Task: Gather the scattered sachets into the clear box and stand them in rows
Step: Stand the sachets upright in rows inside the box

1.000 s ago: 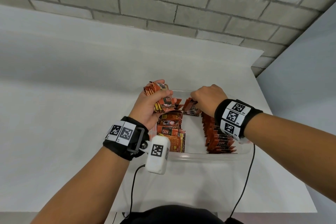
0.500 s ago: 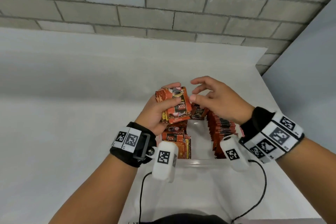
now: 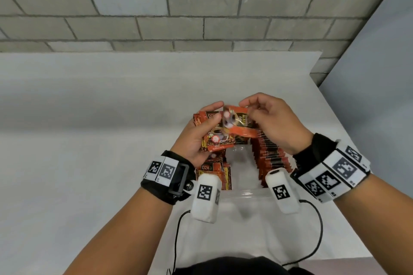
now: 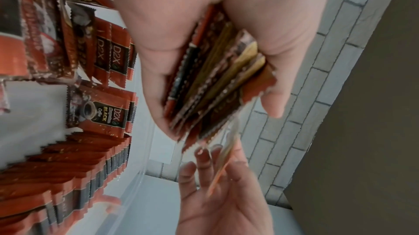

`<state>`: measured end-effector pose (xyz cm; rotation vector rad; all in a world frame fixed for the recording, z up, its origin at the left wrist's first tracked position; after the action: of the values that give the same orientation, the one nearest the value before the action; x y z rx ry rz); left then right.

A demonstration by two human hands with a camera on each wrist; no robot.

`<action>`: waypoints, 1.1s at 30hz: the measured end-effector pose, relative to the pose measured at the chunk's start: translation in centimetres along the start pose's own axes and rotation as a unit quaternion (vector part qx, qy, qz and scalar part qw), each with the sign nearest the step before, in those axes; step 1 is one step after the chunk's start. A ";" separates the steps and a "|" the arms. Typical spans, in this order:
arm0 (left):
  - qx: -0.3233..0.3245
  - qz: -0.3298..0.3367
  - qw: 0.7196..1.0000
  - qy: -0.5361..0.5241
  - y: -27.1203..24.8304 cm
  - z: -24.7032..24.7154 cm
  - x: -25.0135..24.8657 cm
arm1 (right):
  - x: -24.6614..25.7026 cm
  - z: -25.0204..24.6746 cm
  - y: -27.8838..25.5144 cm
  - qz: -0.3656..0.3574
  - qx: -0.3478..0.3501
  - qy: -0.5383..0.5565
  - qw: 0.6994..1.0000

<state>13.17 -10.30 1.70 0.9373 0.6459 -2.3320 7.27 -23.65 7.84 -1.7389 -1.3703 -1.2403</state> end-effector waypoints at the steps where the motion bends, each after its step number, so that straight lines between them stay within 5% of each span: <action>1: 0.002 -0.004 1.000 -0.001 0.0 0.1 0.1 | 0.4 -0.2 0.1 -0.009 -0.003 0.001 1.000; 6: 0.017 0.003 1.000 0.026 -0.2 1.6 0.4 | 1.2 0.4 -0.4 -0.038 0.034 0.030 0.998; 11: 0.001 0.035 0.999 0.019 -0.6 1.5 0.1 | -0.4 -0.6 -1.1 0.016 0.002 0.050 0.999; 15: 0.000 0.037 0.999 0.001 -0.8 1.5 0.0 | -0.8 -0.5 -1.4 0.028 0.041 0.070 0.996; 20: 0.051 0.023 0.998 -0.027 -0.9 2.4 0.6 | -0.3 -1.1 -0.9 0.011 -0.006 0.107 0.994; 28: -0.030 0.033 0.999 0.012 -0.8 1.3 0.5 | 0.7 -0.7 -0.5 0.000 0.003 0.050 0.999; 33: -0.008 0.034 0.999 0.006 -0.9 1.2 0.4 | 0.9 -0.1 -0.1 -0.003 0.020 0.029 0.999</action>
<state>11.83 -10.47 2.39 0.9524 0.6274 -2.2607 7.21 -23.34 8.68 -1.6604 -1.3586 -1.2488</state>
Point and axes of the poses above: each hand's wrist, its own y-axis towards the middle knuckle, its own z-axis out of the palm, x = y × z, the point moved 7 cm from there along y, towards the middle knuckle, and after that the axes turned 7 degrees about -z, right-handed, at the moved point
